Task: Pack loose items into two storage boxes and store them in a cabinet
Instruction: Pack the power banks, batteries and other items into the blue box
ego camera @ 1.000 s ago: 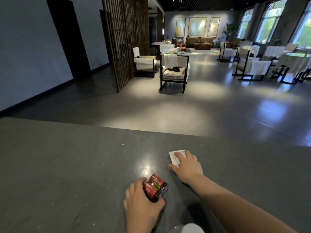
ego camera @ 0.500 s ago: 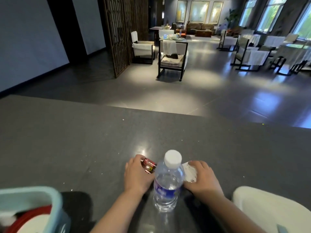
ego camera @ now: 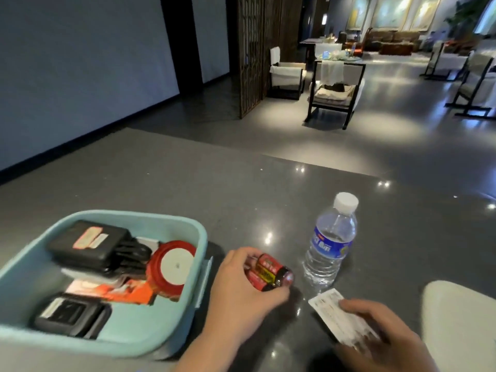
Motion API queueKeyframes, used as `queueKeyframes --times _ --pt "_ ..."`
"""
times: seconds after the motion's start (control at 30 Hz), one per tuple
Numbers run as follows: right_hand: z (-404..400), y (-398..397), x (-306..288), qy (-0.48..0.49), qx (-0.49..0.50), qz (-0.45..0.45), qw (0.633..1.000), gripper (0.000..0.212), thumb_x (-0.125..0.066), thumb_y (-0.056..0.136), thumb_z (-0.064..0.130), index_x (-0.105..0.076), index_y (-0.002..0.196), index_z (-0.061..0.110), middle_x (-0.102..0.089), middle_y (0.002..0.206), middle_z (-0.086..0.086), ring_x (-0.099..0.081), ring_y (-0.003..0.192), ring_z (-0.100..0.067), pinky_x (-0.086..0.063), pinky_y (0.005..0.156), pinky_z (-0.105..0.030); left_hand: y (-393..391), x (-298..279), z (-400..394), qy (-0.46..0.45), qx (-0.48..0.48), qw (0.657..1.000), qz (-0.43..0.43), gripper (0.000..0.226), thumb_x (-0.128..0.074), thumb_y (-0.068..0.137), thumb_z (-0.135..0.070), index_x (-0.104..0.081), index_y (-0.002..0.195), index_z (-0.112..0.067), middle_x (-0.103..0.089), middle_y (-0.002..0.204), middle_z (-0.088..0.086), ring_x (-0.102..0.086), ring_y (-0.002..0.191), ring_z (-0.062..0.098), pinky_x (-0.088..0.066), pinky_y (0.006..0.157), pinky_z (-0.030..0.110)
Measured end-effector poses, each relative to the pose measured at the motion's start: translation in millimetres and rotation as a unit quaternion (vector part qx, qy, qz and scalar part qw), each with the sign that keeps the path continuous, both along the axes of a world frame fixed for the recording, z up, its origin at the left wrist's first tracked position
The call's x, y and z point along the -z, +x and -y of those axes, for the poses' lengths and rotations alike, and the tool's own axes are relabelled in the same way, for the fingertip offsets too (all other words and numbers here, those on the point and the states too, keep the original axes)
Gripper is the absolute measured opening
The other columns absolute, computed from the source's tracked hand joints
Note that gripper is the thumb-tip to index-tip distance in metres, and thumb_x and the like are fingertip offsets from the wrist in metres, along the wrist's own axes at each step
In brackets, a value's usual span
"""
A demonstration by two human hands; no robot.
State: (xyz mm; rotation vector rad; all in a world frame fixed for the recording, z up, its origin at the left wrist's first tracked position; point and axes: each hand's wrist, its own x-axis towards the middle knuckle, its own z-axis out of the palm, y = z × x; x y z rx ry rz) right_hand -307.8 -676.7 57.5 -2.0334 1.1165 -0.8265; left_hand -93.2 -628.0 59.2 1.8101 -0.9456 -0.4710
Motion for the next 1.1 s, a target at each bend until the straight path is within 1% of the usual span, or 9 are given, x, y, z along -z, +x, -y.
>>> queueKeyframes --times 0.13,0.2,0.37,0.47,0.53,0.67,0.87,0.93,1.1 --pt "-12.1 51.0 -23.6 0.008 -0.123 -0.007 0.992 0.07 -0.094 0.047 0.023 -0.06 0.1 0.056 -0.064 0.101 0.032 -0.062 0.09 0.01 -0.045 0.078 -0.005 28.4 -41.9 -33.2 -0.045 -0.01 0.999 -0.001 0.058 -0.083 0.046 -0.046 -0.055 0.098 -0.044 -0.061 0.098 -0.017 -0.061 0.09 -0.001 -0.054 0.079 0.025" --pt "-12.9 78.4 -32.7 0.033 -0.153 -0.002 0.988 0.073 -0.091 0.049 0.022 -0.055 0.098 0.061 -0.056 0.105 0.042 -0.057 0.096 0.014 -0.049 0.074 -0.01 60.9 -55.8 -54.1 -0.083 -0.042 0.996 0.015 0.056 -0.082 0.046 -0.048 -0.058 0.097 -0.04 -0.063 0.097 -0.012 -0.063 0.087 0.004 -0.054 0.079 0.03" --pt "-31.7 144.6 -41.9 -0.005 -0.211 -0.006 0.977 0.062 -0.073 0.047 0.054 -0.054 0.106 0.056 -0.056 0.115 0.032 -0.058 0.103 0.006 -0.048 0.079 -0.01 155.3 -58.5 -116.6 -0.073 -0.165 0.983 0.037 0.056 -0.084 0.042 -0.039 -0.062 0.093 -0.034 -0.066 0.092 -0.009 -0.062 0.077 -0.001 -0.046 0.069 0.011" --pt "-43.8 191.0 -43.3 -0.023 -0.253 -0.016 0.967 0.057 -0.07 0.053 0.051 -0.054 0.108 0.052 -0.054 0.118 0.029 -0.058 0.105 0.004 -0.047 0.081 -0.012 207.6 -54.1 -151.9 -0.052 -0.221 0.974 0.026 0.055 -0.086 0.043 -0.035 -0.064 0.093 -0.033 -0.067 0.093 -0.007 -0.062 0.073 0.002 -0.047 0.066 0.02" --pt "-53.9 227.0 -42.5 -0.034 -0.304 -0.068 0.95 0.052 -0.068 0.058 0.051 -0.054 0.108 0.048 -0.051 0.118 0.032 -0.055 0.105 0.006 -0.046 0.085 -0.015 233.6 -50.8 -167.2 -0.035 -0.217 0.975 0.021 0.055 -0.09 0.045 -0.025 -0.064 0.094 -0.031 -0.067 0.093 -0.004 -0.062 0.07 0.002 -0.045 0.065 0.022" --pt "-75.4 302.4 -31.4 -0.028 -0.413 -0.147 0.898 0.045 -0.071 0.069 0.039 -0.058 0.112 0.037 -0.052 0.114 0.026 -0.05 0.107 0.007 -0.041 0.092 -0.015 262.3 -44.9 -181.9 -0.032 -0.19 0.981 0.01 0.059 -0.08 0.034 -0.04 -0.066 0.091 -0.031 -0.067 0.089 -0.005 -0.063 0.068 0.003 -0.051 0.066 0.021" --pt "-92.2 363.1 2.5 -0.099 -0.473 -0.241 0.841 0.043 -0.069 0.073 0.034 -0.059 0.115 0.03 -0.056 0.119 0.011 -0.055 0.109 -0.012 -0.047 0.092 -0.033 279.2 -32.2 -191.6 -0.043 -0.186 0.982 0.013 0.055 -0.092 0.048 -0.022 -0.063 0.093 -0.033 -0.064 0.096 -0.003 -0.064 0.08 0.01 -0.055 0.073 0.035" --pt "-98.2 372.8 4.6 -0.125 -0.475 -0.247 0.835 0.036 -0.066 0.076 0.038 -0.061 0.109 0.027 -0.057 0.114 0.008 -0.057 0.105 -0.016 -0.049 0.086 -0.037 281.0 -29.5 -192.3 -0.041 -0.171 0.984 0.007 0.056 -0.088 0.043 -0.032 -0.063 0.093 -0.034 -0.064 0.095 -0.003 -0.065 0.082 0.011 -0.055 0.074 0.037" --pt "-106.5 390.4 14.1 -0.179 -0.447 -0.294 0.826 0.048 -0.052 0.079 0.055 -0.063 0.112 0.022 -0.061 0.115 0.0 -0.058 0.107 -0.024 -0.052 0.083 -0.041 277.3 -26.2 -191.2 -0.041 -0.132 0.99 -0.005 0.058 -0.082 0.037 -0.038 -0.063 0.092 -0.035 -0.063 0.093 -0.003 -0.063 0.076 0.004 -0.052 0.07 0.021"
